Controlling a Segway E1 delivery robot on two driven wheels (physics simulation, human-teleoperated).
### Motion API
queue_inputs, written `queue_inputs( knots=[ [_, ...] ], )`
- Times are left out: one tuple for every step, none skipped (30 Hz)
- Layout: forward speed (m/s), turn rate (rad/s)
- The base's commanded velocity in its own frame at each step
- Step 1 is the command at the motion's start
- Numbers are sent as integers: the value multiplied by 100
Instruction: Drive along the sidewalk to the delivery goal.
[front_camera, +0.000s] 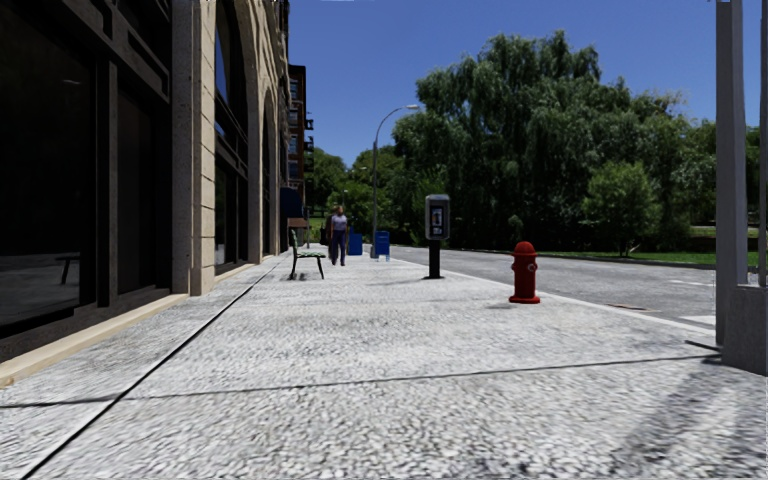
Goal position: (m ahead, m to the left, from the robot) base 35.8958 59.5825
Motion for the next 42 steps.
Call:
queue_inputs(
  knots=[
    [111,73],
    [111,66],
    [111,66],
    [111,58],
    [111,56],
    [111,55],
    [111,55],
    [111,55],
    [111,55],
    [111,55],
    [111,53],
    [111,15],
    [111,9],
    [111,4],
    [111,2],
    [111,1],
    [111,0],
    [111,0],
    [111,0],
    [111,0],
    [111,0],
    [111,0],
    [111,0],
    [111,0],
    [111,0],
    [111,0],
    [111,0],
    [111,0],
    [111,0],
    [111,0],
    [111,0],
    [111,0],
    [111,0],
    [111,0],
    [111,0],
    [111,0],
    [111,0],
    [111,0],
    [111,0],
    [111,0],
    [111,0],
    [111,0]
  ],
)
